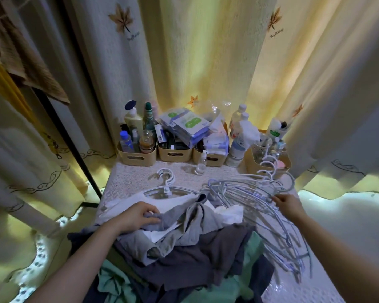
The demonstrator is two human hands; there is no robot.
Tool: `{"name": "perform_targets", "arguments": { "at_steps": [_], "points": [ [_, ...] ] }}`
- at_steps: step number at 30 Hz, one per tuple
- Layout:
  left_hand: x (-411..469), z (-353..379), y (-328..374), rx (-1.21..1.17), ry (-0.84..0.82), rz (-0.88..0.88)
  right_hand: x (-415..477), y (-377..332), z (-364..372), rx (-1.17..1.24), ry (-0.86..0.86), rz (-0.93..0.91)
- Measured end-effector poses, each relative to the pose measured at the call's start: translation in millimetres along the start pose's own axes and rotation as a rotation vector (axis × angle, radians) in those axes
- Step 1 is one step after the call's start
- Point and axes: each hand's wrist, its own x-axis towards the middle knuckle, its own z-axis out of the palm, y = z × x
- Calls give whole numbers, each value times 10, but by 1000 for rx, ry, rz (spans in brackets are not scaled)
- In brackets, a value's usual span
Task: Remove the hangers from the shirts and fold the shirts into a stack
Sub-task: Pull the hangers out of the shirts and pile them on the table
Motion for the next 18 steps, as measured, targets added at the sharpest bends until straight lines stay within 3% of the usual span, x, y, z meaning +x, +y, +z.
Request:
{"name": "perform_targets", "arguments": {
  "at_steps": [3,7,10,12,14,16,18],
  "points": [
    [-2,18,-19,16,-114,-19,10,-11,136,-74,49,137],
    [46,67,-26,-13,-199,-71,3,-341,261,115,251,357],
    [113,157,-28,176,-119,-83,-37,-744,425,212,332,128],
    [153,236,-60,237,-46,-32,-133,-1092,566,249,82,-206],
    [179,304,-106,309,19,13,-230,-1416,704,169,-322,-496],
    [208,357,-176,410,127,20,-285,-1622,836,-9,-603,-603],
    [259,355,-223,438,347,-36,-287,-1662,929,-213,-748,-534]
  ]
}}
